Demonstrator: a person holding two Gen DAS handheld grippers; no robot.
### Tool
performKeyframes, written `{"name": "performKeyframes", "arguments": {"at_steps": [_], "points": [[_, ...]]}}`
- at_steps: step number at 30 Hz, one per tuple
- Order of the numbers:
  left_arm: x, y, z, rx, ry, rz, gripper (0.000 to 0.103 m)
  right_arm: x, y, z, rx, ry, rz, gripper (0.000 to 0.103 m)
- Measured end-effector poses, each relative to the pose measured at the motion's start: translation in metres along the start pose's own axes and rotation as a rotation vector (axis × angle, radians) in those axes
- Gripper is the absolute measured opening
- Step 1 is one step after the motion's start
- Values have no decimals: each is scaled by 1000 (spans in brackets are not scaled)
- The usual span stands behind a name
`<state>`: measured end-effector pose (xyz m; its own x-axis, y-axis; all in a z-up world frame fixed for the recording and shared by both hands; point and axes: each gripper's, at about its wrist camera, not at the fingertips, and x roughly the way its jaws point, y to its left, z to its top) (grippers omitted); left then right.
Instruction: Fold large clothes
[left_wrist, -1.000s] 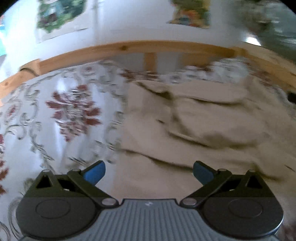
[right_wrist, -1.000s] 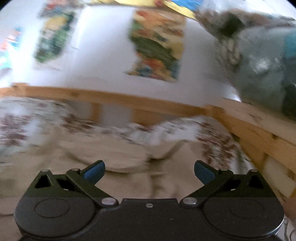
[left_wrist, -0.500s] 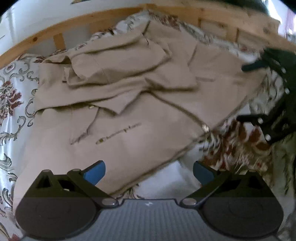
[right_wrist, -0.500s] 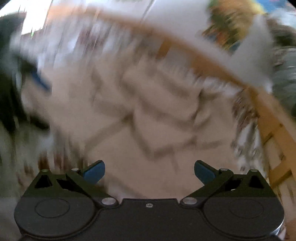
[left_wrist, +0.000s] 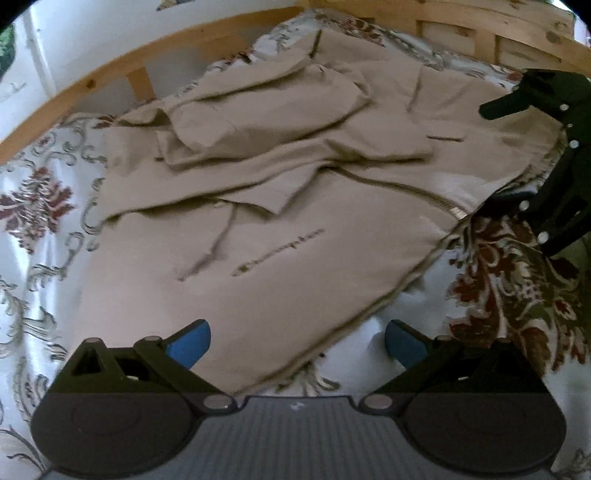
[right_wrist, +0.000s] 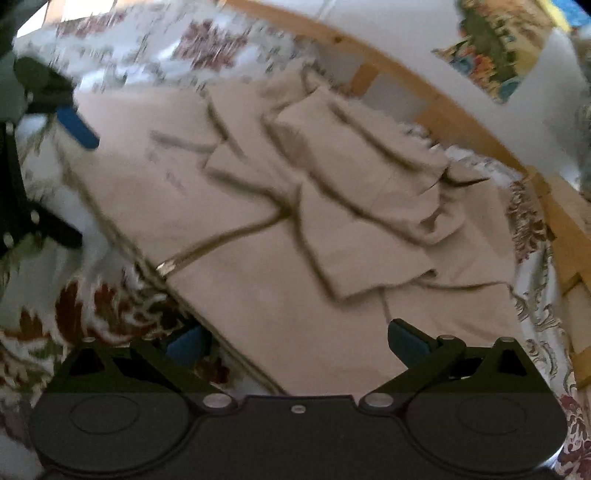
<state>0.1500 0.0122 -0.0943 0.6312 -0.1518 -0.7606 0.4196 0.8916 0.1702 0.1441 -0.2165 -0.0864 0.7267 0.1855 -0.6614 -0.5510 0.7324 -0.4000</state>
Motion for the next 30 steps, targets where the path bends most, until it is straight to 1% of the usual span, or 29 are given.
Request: {"name": "performKeyframes", "arguments": {"at_steps": [2, 4, 6, 8, 10, 11, 13, 15, 18, 20, 21, 22, 24, 26, 28, 29, 30], "points": [[-4, 2, 3, -9, -24, 24, 102, -4, -5, 3, 27, -45, -17, 102], [-7, 2, 6, -12, -44, 65, 102, -9, -10, 6, 50, -94, -46, 101], [-10, 2, 8, 3, -71, 117, 101, -16, -18, 10, 98, -156, -75, 100], [-12, 1, 10, 34, -93, 171, 99, -20, -28, 11, 151, -192, -87, 100], [-11, 2, 11, 51, -93, 202, 93, -22, -36, 10, 194, -207, -94, 100], [-10, 3, 12, 44, -82, 204, 91, -21, -39, 10, 205, -205, -97, 101], [-9, 10, 14, -7, -61, 176, 79, -20, -42, 10, 207, -202, -103, 101], [-11, 22, 14, -87, -61, 147, 74, -19, -41, 11, 194, -203, -111, 101], [-15, 35, 10, -139, -86, 181, 62, -19, -38, 12, 172, -206, -131, 101], [-20, 44, 11, -137, -124, 183, 51, -19, -36, 10, 178, -201, -125, 101], [-23, 49, 14, -132, -143, 179, 39, -19, -36, 10, 184, -198, -109, 102], [-26, 54, 18, -133, -160, 173, 30, -18, -34, 9, 186, -191, -83, 102], [-33, 64, 27, -159, -200, 164, 21, -18, -29, 6, 150, -171, -25, 102], [-37, 74, 36, -179, -235, 134, 19, -18, -16, 5, 49, -143, -6, 102], [-40, 75, 43, -184, -259, 142, 15, -17, -2, 3, -66, -109, -42, 102], [-40, 75, 45, -181, -265, 151, 15, -14, 1, 2, -113, -85, -88, 98], [-40, 75, 47, -183, -269, 154, 14, -12, 1, -1, -142, -63, -143, 93]]}}
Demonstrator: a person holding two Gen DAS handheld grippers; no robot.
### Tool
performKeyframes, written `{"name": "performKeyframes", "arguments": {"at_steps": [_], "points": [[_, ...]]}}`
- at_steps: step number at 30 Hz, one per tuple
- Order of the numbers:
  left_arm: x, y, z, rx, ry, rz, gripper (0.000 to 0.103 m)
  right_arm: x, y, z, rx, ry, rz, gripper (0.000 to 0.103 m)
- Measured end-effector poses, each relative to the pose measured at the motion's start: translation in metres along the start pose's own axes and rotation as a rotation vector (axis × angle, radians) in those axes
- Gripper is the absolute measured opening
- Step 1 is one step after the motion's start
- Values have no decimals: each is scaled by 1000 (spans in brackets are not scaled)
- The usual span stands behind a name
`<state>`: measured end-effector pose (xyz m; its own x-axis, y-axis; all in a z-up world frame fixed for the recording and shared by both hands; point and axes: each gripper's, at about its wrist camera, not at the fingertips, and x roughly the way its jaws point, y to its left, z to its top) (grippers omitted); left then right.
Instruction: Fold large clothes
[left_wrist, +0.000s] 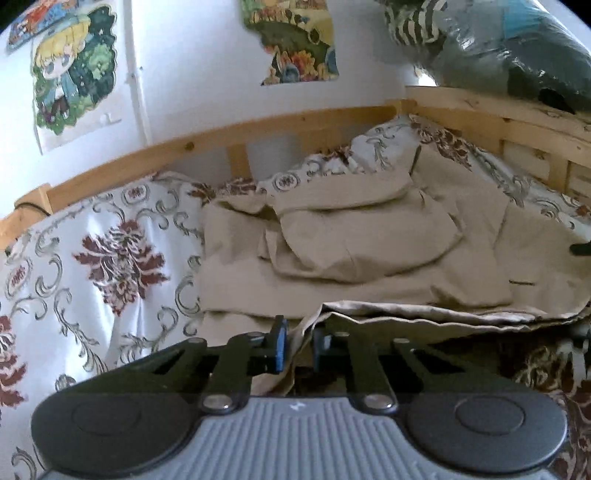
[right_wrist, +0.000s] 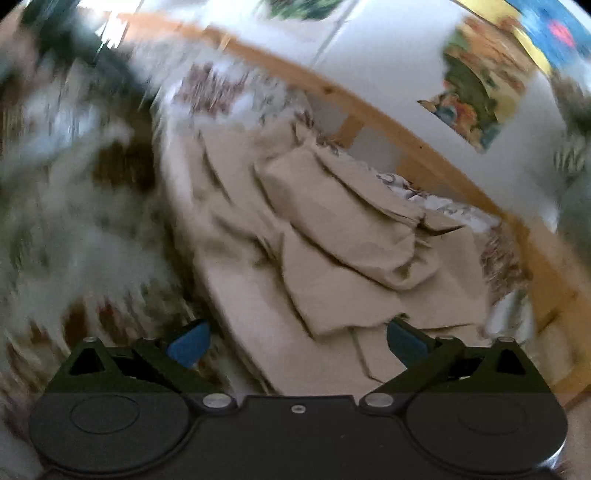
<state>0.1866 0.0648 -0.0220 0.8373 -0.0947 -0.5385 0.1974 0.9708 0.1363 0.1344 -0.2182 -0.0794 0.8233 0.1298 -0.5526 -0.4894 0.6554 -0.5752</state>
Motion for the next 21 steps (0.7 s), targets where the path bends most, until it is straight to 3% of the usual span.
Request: {"name": "performKeyframes", "arguments": {"at_steps": [2, 5, 8, 10, 11, 13, 16, 17, 18, 19, 21], "points": [[1, 1, 0, -9, 3, 3, 14, 3, -9, -6, 9, 31, -83, 88], [0, 1, -6, 0, 12, 27, 15, 1, -36, -14, 150, 34, -143, 82], [1, 4, -16, 34, 30, 70, 31, 0, -52, -18, 218, 33, -231, 66], [0, 5, -21, 58, 30, 104, 50, 1, -58, -19, 258, 37, -268, 52], [0, 6, -23, 63, 30, 111, 54, 2, -61, -20, 272, 43, -286, 47], [-1, 9, -26, 58, 32, 124, 63, 3, -69, -27, 320, 65, -303, 48], [-3, 10, -35, 41, 53, 124, 65, 8, -79, -35, 402, 99, -272, 47], [-3, 9, -38, 41, 59, 124, 64, 8, -81, -37, 421, 106, -249, 40], [-3, 8, -41, 42, 63, 122, 56, 9, -82, -38, 440, 108, -219, 30], [-4, 6, -45, 44, 66, 111, 36, 9, -82, -39, 449, 105, -197, 25], [-6, 0, -48, 49, 63, 88, 11, 8, -77, -36, 442, 95, -181, 10]]}}
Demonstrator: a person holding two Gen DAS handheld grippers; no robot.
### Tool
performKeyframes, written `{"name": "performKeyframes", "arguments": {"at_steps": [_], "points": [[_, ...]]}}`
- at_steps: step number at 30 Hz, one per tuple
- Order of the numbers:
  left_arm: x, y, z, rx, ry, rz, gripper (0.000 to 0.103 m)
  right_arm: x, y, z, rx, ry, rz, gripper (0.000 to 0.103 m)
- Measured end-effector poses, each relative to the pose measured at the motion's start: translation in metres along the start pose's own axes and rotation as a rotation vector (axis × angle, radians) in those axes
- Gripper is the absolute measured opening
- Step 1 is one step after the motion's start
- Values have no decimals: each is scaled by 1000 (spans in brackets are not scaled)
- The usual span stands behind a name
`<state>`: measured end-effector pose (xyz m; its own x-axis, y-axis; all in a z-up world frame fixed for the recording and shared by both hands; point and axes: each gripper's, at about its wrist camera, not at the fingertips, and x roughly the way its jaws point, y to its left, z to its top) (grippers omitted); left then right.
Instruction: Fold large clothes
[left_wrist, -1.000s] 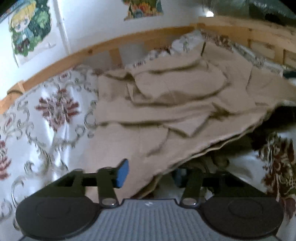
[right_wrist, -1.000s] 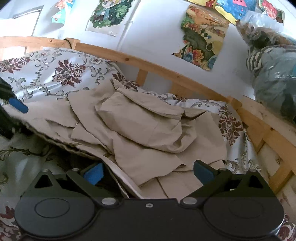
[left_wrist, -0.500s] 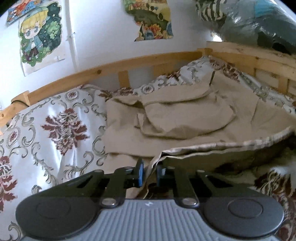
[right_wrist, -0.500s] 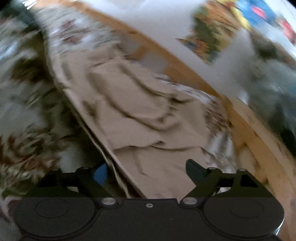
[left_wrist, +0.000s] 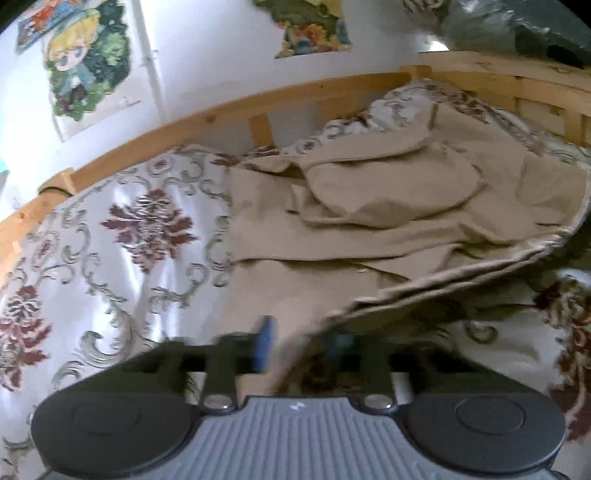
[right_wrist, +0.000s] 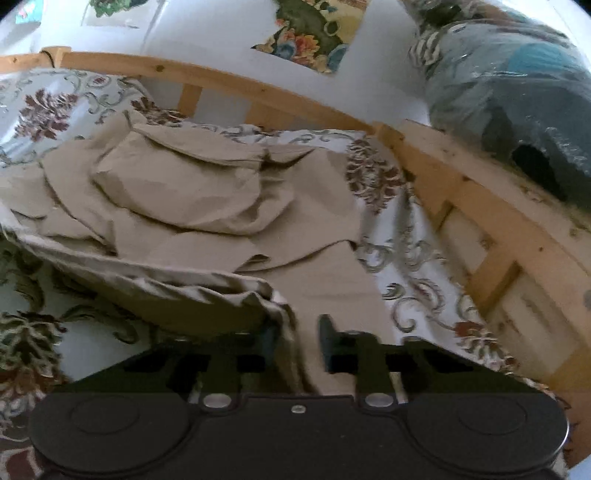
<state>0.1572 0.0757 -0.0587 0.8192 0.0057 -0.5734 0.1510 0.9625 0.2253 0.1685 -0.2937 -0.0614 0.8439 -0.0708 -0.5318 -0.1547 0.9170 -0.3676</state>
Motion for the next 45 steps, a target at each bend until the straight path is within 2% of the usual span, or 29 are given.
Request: {"name": "performKeyframes", "arguments": {"at_steps": [5, 9, 12, 16, 18, 20, 23, 26, 29, 31, 33, 35, 37, 38, 41, 43, 45], "points": [[-20, -6, 5, -56, -101, 34, 4, -8, 4, 4, -15, -52, -11, 5], [-50, 4, 11, -130, -164, 37, 3, -32, -4, 11, -3, -158, -75, 3], [-81, 16, 18, -138, -205, 20, 2, -60, -10, 13, -1, -246, -126, 3], [-114, 35, 26, -146, -216, -32, 2, -107, -4, 7, -72, -385, -214, 3], [-121, 42, 34, -129, -202, -43, 2, -123, -2, 4, -79, -422, -229, 3], [-117, 48, 46, -122, -173, -58, 2, -130, 3, 4, -95, -442, -235, 3], [-92, 48, 67, -73, -111, -52, 3, -117, 4, 14, -89, -408, -207, 3], [-51, 43, 90, -5, -39, -1, 3, -85, 0, 33, -44, -346, -198, 3], [-4, 43, 111, 33, 19, 33, 3, -44, 6, 48, -118, -322, -249, 5], [30, 40, 119, 30, 75, 39, 3, -11, 7, 56, -161, -294, -301, 25], [66, 38, 123, -14, 146, 29, 4, 20, 2, 58, -129, -263, -327, 71], [95, 36, 121, -49, 204, 26, 4, 38, -4, 51, -33, -237, -323, 88], [118, 33, 116, -46, 232, 31, 4, 43, -4, 41, 6, -240, -330, 88], [127, 32, 112, -46, 246, 34, 4, 40, -2, 37, -1, -270, -345, 89], [149, 32, 103, -70, 292, 39, 4, 18, -1, 32, 19, -454, -374, 102], [156, 34, 100, -89, 306, 32, 4, 7, 0, 31, 20, -552, -390, 102], [160, 35, 98, -101, 307, 26, 5, 8, 2, 30, 9, -577, -384, 102]]}}
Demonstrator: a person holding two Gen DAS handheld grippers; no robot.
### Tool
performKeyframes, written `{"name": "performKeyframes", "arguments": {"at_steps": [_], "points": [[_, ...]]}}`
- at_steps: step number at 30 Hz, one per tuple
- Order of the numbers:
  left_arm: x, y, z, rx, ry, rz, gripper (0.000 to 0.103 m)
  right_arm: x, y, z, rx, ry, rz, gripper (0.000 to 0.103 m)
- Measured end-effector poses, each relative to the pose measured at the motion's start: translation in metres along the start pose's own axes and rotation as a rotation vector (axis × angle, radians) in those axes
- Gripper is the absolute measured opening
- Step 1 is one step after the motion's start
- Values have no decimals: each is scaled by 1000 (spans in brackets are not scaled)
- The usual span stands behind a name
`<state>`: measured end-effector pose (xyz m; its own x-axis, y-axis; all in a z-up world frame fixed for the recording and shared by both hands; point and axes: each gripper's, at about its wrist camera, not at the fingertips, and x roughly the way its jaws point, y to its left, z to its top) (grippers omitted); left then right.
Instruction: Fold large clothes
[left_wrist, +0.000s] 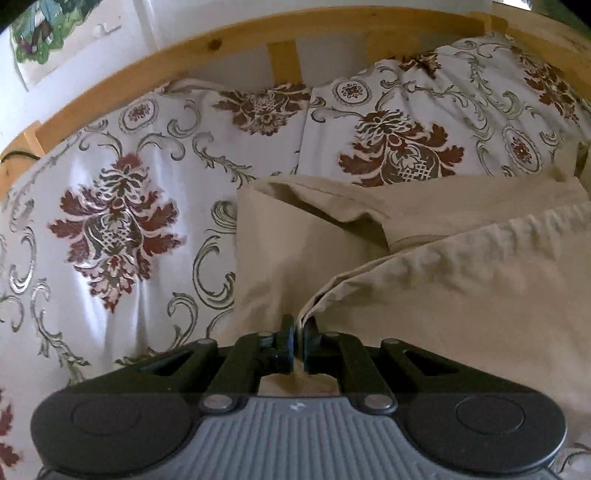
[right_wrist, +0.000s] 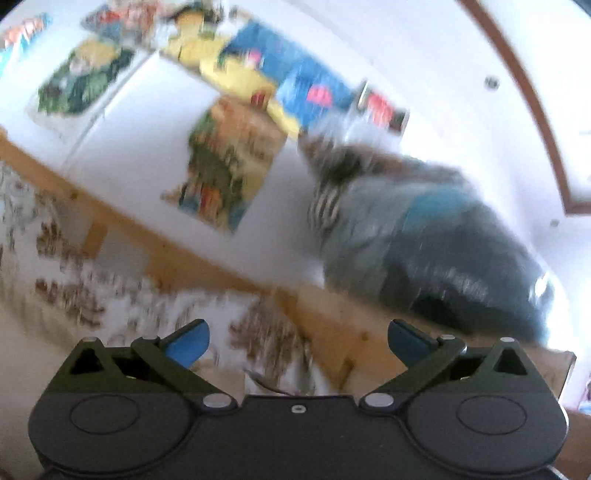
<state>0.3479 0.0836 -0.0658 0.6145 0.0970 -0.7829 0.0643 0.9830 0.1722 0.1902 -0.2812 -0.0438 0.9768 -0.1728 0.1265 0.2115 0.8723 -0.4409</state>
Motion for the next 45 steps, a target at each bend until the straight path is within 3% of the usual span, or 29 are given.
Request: {"name": "performKeyframes", "arguments": {"at_steps": [2, 5, 6, 7, 9, 12, 14, 17, 22, 25, 29, 33, 38, 43, 45], "points": [[2, 0, 0, -11, 0, -1, 5, 6, 6, -4, -34, 54, 29, 102], [1, 4, -2, -50, -8, -23, 8, 26, 15, -19, -96, 214, -19, 102], [-1, 8, -4, -64, -14, -40, 16, 33, 15, -24, -91, 281, -25, 102], [-5, 14, -5, -85, -23, -64, 45, 42, 15, -31, -81, 357, -19, 102], [-14, 29, -8, -151, -43, -101, 87, 57, 8, -49, -10, 512, 8, 102], [-42, 60, -23, -303, -139, -107, 95, 73, -10, -66, 235, 691, 36, 102], [-59, 82, -39, -387, -195, -129, 102, 73, -13, -63, 269, 688, 36, 102], [-78, 103, -70, -447, -254, -127, 102, 67, -8, -54, 243, 672, 56, 102], [-84, 100, -106, -381, -247, -151, 102, 54, -12, -48, 266, 669, 66, 102], [-75, 79, -105, -272, -215, -91, 102, 47, -12, -38, 251, 628, 64, 102], [-46, 61, -82, -208, -132, 68, 102, 42, -4, -32, 202, 591, 91, 102], [-18, 81, -70, -344, -70, 117, 103, 43, 9, -43, 154, 599, 118, 102], [6, 116, -76, -488, 17, 100, 102, 55, 17, -67, 155, 639, 68, 102], [-27, 124, -91, -594, -82, 55, 102, 55, 17, -64, 153, 640, 58, 102], [-46, 116, -96, -601, -156, 30, 102, 49, 15, -55, 156, 582, 34, 102]]}}
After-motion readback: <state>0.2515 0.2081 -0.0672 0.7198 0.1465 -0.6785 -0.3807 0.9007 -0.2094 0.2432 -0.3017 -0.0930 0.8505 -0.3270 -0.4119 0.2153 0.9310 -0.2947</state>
